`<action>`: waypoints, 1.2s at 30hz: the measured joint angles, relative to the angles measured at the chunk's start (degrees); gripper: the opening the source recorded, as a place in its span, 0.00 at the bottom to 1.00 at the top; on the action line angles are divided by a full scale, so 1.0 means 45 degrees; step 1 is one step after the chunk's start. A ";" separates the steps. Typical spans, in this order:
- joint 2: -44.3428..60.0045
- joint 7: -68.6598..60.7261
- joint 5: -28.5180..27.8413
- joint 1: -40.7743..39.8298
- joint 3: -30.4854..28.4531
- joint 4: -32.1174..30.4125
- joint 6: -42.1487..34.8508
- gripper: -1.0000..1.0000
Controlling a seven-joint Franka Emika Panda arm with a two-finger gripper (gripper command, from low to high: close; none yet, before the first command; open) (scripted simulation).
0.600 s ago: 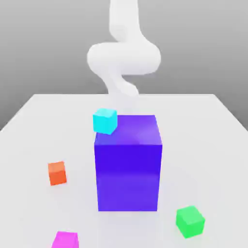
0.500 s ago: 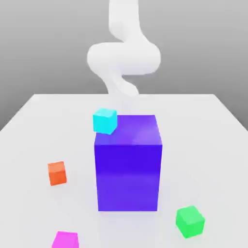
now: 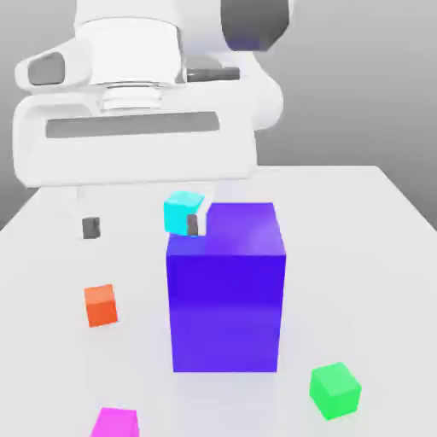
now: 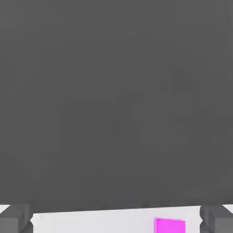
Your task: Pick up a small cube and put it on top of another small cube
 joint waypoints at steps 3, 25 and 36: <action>0.1380 -0.0334 0.0194 -0.0239 -0.0072 -0.0005 0.0419 0.50; 0.6471 -0.1167 0.0567 -0.1133 0.0110 0.0248 0.2628 0.00; 0.2715 -0.1701 -0.1342 0.2033 0.2393 -0.2174 0.1361 0.00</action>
